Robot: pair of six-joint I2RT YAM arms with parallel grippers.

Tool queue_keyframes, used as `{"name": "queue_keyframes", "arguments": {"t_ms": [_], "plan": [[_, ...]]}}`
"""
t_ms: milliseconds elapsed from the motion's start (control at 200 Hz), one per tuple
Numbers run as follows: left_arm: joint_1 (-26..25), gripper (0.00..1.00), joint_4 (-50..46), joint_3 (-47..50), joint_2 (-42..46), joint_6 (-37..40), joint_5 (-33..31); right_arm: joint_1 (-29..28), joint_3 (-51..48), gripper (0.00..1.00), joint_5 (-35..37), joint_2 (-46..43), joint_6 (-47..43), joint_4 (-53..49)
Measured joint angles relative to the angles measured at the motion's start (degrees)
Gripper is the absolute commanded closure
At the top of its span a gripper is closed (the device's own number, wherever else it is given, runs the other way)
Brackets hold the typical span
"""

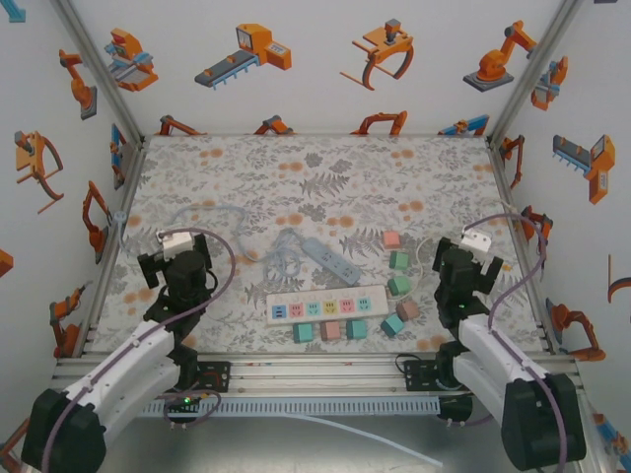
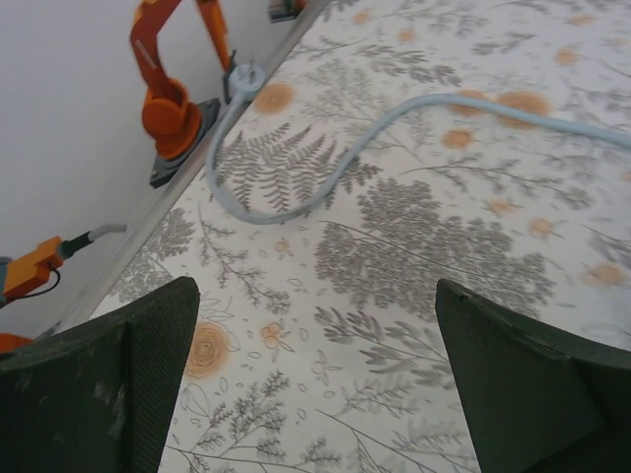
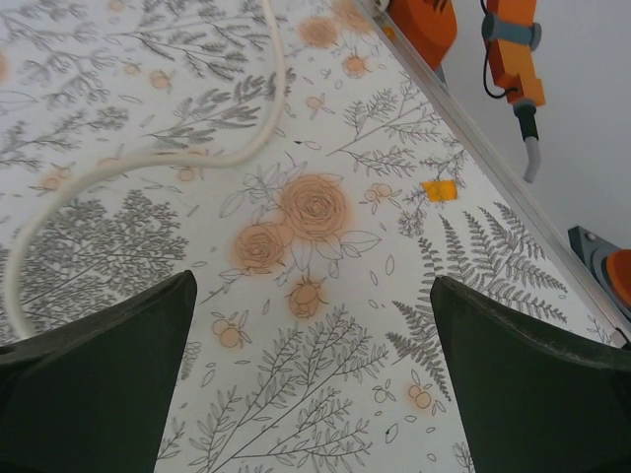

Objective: Pull the plug off the socket

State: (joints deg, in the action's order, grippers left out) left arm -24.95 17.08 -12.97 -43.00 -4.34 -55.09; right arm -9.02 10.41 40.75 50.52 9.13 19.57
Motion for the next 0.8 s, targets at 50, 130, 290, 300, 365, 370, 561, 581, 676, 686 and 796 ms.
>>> {"name": "queue_keyframes", "arguments": {"t_ms": [50, 130, 290, 300, 365, 370, 561, 581, 676, 686, 796], "plan": [[2.78, 0.03, 3.30, 1.42, -1.51, 0.17, 1.49, 0.92, 0.26, 0.04, -0.17, 3.02, -0.17, 1.81], [7.19, 0.03, 8.61, 2.93, -5.73, 0.02, 4.98, 2.12, 2.21, 0.02, -0.90, 9.68, -1.18, 3.76], [14.60, 0.03, 22.45, 3.93, -21.09, -0.07, 14.05, 2.56, 8.24, 0.01, -5.14, 24.68, -4.96, 12.66], [14.86, 0.03, 23.43, 3.91, -22.32, 0.04, 14.53, 2.56, 8.63, 0.01, -5.38, 25.24, -4.96, 12.70], [15.76, 0.03, 27.89, 3.08, -28.70, 0.52, 17.46, 2.86, 12.00, 0.01, -7.56, 29.44, -5.53, 13.27], [15.80, 0.03, 28.06, 2.99, -29.00, 0.52, 17.59, 2.89, 12.17, 0.01, -7.78, 29.66, -5.53, 13.40], [17.09, 0.03, 34.75, -3.04, -41.20, 1.05, 24.59, 5.86, 11.89, 0.01, -17.97, 34.75, -5.99, 22.80], [17.09, 0.03, 34.75, -3.43, -41.18, 1.16, 25.27, 6.40, 11.06, 0.01, -19.28, 35.34, -6.08, 25.27], [17.62, 0.03, 36.26, -5.49, -42.45, 1.64, 29.62, 7.43, 8.59, 0.01, -22.88, 37.40, -6.01, 29.59], [17.66, 0.03, 36.37, -5.66, -42.62, 1.64, 29.92, 7.43, 8.41, 0.01, -23.10, 37.51, -6.01, 29.86], [19.26, 0.03, 35.36, -7.76, -45.90, 1.73, 33.92, 7.50, 8.22, 0.01, -24.30, 38.03, -5.86, 30.47]]}}
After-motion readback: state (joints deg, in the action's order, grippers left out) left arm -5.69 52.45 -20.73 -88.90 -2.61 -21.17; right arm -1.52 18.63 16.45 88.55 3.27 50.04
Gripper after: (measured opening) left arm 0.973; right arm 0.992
